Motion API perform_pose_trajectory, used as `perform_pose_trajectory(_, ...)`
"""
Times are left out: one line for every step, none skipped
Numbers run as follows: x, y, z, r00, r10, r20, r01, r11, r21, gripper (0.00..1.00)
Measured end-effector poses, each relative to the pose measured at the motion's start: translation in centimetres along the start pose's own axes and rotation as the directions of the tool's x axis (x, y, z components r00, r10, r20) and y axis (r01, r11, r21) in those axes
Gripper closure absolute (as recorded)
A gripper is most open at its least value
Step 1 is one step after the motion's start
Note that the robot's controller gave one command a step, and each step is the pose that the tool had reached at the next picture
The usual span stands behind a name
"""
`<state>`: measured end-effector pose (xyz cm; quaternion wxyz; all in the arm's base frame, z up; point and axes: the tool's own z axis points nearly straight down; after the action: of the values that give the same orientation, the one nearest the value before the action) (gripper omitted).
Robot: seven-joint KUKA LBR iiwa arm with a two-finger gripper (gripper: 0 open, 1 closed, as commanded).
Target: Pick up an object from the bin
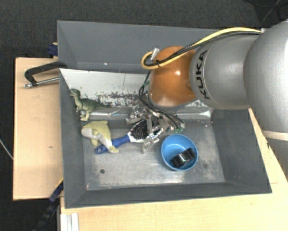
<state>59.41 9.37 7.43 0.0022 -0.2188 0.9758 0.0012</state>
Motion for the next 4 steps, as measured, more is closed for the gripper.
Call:
perform_pose_trajectory(-0.2, 0.1, -0.1, 1.0, 0.0, 0.001, 0.0, 1.0, 0.001, 0.0)
perform_pose_trajectory(-0.2, 0.0, -0.3, 1.0, 0.001, -0.002, -0.001, 1.0, 0.0, 1.0)
perform_pose_trajectory(-0.3, 0.1, -1.2, 1.0, 0.001, 0.001, -0.001, 1.0, 0.001, 1.0)
perform_pose_trajectory(-0.5, 0.1, -3.0, 1.0, 0.002, 0.002, -0.002, 1.0, 0.002, 1.0)
